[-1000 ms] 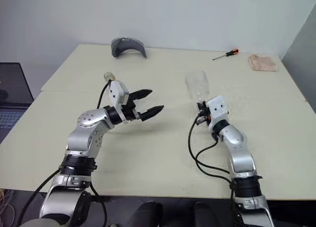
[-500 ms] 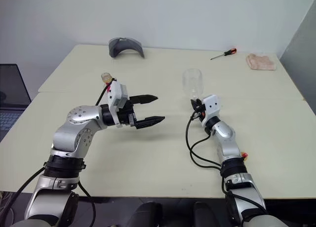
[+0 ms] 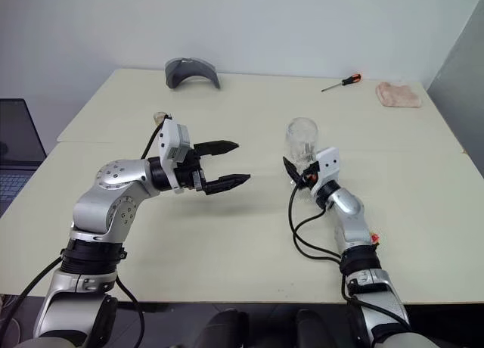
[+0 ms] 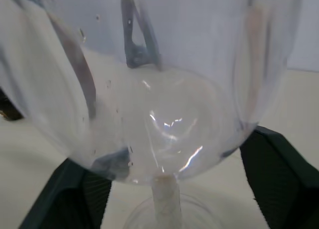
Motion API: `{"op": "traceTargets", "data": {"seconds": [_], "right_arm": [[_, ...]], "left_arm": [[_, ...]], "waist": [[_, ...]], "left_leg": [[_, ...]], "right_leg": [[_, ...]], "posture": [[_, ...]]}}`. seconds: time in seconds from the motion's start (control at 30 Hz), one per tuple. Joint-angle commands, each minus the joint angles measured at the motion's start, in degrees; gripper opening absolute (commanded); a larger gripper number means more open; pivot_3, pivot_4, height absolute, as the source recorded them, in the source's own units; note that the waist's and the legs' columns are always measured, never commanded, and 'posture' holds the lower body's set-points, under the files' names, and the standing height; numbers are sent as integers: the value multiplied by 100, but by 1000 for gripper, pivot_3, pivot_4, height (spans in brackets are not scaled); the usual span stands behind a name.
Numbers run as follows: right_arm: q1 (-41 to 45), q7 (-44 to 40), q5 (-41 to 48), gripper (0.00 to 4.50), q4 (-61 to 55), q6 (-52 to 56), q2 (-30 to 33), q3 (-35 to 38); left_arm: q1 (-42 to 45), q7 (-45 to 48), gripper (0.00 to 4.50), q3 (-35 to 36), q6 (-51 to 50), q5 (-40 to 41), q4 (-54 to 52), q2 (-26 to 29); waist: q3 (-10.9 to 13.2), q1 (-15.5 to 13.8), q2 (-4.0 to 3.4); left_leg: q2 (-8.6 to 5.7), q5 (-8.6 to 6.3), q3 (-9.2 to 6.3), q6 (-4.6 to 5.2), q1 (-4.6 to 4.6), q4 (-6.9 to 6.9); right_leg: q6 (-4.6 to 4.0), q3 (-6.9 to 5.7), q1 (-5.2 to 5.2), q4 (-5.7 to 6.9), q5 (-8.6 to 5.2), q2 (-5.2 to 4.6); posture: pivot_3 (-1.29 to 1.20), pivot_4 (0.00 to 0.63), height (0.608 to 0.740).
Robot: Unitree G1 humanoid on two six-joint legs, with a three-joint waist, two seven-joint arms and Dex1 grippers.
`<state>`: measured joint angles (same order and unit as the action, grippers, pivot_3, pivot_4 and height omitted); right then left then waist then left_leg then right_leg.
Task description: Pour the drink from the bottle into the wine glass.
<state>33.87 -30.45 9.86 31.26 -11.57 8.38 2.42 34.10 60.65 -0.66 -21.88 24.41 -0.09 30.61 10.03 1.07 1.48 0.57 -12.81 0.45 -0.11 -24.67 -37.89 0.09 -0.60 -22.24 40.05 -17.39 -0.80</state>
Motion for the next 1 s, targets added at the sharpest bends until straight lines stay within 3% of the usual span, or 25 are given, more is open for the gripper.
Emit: {"op": "traceTargets", "data": {"seconds": [0.03, 0.33, 0.7, 0.93, 1.0], "right_arm": [[-25, -52, 90, 4462, -329, 53, 73, 39], [-135, -226, 116, 4462, -570, 390, 234, -63], [-1104, -798, 193, 4462, -2165, 1506, 871, -327], [-1989, -1082, 470, 4462, -4129, 2535, 1575, -371], [-2282, -1125, 952, 4462, -4888, 3095, 1786, -141]], "left_arm": [[117, -18, 4500, 64, 122, 76, -152, -34], [174, 3, 4500, -5, 326, -5, -149, -89], [-305, -333, 4500, 24, 47, -83, -777, 156], [-1216, -1571, 4500, 364, -141, -263, -1550, -23], [-1486, -2290, 4500, 451, 131, -693, -1453, -230]], "waist": [[0, 0, 0], [0, 0, 0], [0, -8, -1], [0, -15, -1], [0, -35, -1]], "left_leg": [[0, 0, 0, 0, 0, 0], [0, 0, 0, 0, 0, 0], [-1, -1, -1, 2, 0, 1], [1, -2, -5, 3, 0, 3], [0, -2, -6, 3, 0, 3]], "right_leg": [[0, 0, 0, 0, 0, 0], [0, 0, 0, -1, 0, 0], [0, 1, 1, -2, 0, -1], [1, -1, 2, -6, -1, -2], [1, -2, 3, -4, -1, -2]], "posture": [[0, 150, 740], [0, 150, 740], [0, 150, 740], [0, 150, 740], [0, 150, 740]]}}
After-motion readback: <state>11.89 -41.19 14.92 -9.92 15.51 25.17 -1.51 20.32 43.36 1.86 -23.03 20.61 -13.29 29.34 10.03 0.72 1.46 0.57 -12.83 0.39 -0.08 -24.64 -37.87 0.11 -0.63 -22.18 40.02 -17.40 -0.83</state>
